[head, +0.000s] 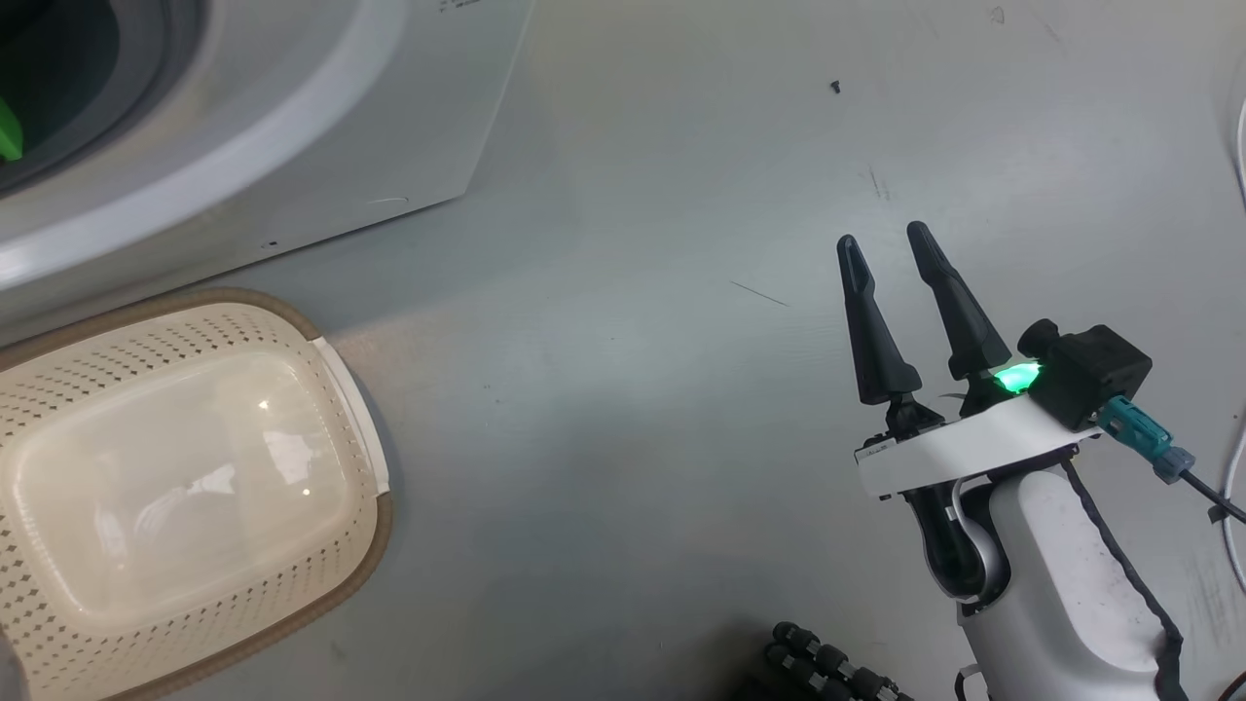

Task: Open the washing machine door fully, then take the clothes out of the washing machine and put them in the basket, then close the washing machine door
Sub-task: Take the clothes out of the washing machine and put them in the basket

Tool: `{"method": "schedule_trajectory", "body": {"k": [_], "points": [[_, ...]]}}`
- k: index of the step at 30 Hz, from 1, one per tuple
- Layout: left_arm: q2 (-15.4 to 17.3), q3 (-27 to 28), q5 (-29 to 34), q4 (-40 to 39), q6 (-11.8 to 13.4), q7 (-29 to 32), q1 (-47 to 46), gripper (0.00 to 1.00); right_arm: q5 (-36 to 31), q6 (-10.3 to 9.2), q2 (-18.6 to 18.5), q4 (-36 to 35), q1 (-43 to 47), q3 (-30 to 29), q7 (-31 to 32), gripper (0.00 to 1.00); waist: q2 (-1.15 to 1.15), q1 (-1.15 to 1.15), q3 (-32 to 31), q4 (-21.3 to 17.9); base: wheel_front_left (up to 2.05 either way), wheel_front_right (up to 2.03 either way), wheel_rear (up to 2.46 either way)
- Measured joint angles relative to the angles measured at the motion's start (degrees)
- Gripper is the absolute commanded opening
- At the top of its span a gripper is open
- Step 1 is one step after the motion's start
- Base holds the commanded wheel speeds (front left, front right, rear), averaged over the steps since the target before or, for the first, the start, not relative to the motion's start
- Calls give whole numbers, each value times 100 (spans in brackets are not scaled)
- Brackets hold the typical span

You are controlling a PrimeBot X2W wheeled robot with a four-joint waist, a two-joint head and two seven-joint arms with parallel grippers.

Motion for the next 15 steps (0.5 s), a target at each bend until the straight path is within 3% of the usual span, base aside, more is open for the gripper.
{"method": "schedule_trajectory", "body": {"k": [15], "points": [[-267, -143, 159, 107, 0, -1071, 221, 0, -188, -1, -1, 70, 8, -159, 0, 100, 0, 0, -259, 221, 0, 0, 0]]}}
